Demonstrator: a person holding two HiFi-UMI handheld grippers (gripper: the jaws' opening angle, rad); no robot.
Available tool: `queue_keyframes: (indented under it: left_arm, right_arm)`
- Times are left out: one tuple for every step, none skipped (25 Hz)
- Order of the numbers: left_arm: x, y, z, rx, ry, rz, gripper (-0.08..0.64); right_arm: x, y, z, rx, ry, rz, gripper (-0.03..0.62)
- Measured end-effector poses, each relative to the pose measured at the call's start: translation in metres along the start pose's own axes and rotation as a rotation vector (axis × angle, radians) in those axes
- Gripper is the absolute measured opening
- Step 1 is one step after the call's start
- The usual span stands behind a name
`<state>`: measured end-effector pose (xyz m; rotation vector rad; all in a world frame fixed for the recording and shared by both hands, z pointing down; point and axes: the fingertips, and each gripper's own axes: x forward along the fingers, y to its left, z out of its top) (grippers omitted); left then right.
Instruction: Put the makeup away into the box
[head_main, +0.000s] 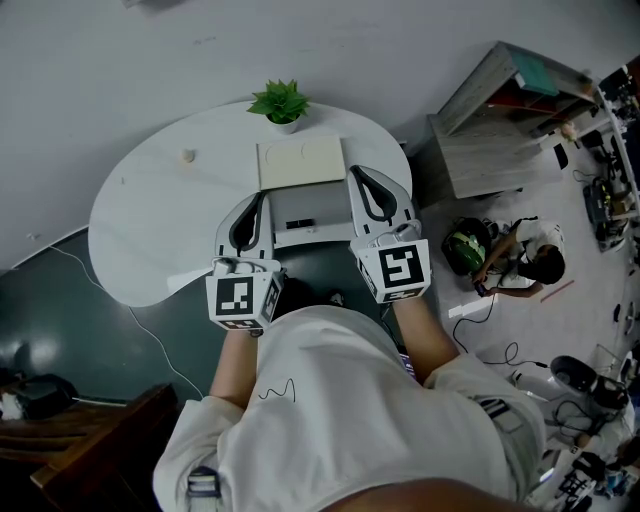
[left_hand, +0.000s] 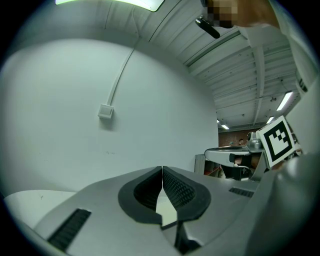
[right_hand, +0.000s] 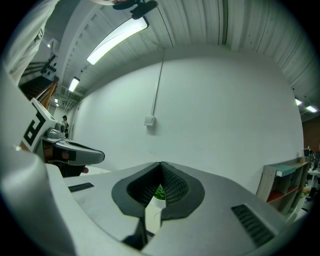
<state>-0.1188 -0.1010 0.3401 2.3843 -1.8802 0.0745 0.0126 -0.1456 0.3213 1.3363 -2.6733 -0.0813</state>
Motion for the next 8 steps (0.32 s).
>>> queue_keyframes:
  left_arm:
    - [0.0001, 0.0004, -0.0002, 0.001, 0.001, 0.0, 0.02]
    - [0.0001, 0.001, -0.0004, 0.003, 0.001, 0.001, 0.02]
    - [0.0001, 0.0019, -0.0004, 0.004, 0.001, 0.003, 0.02]
    - [0.0003, 0.0031, -0.0005, 0.004, 0.001, 0.005, 0.02]
    - [0.0005, 0.0043, -0.0007, 0.003, 0.001, 0.007, 0.02]
    - [0.0007, 0.0056, -0.0012, 0.002, 0.002, 0.009, 0.02]
    - [0.0008, 0.0068, -0.0018, 0.0, 0.002, 0.01, 0.02]
    - [0.001, 0.0079, -0.0025, -0.002, 0.002, 0.012, 0.02]
  right_arm:
    - [0.0002, -0.0002, -0.0006, 0.0, 0.002, 0.0, -0.003]
    - [0.0003, -0.0004, -0.001, 0.0, 0.002, 0.0, -0.003]
    - [0.0005, -0.0005, -0.0011, -0.001, 0.002, 0.0, -0.003]
    - [0.0009, -0.0006, -0.0012, -0.002, 0.002, 0.0, -0.003]
    - [0.0014, -0.0005, -0.0015, -0.002, 0.002, 0.0, -0.003]
    - [0.0021, -0.0003, -0.002, -0.003, 0.002, 0.001, -0.003]
    - [0.0028, 0.0001, -0.0026, -0.003, 0.003, 0.001, -0.003]
    - [0.0036, 0.0005, -0.0033, -0.003, 0.004, 0.002, -0.003]
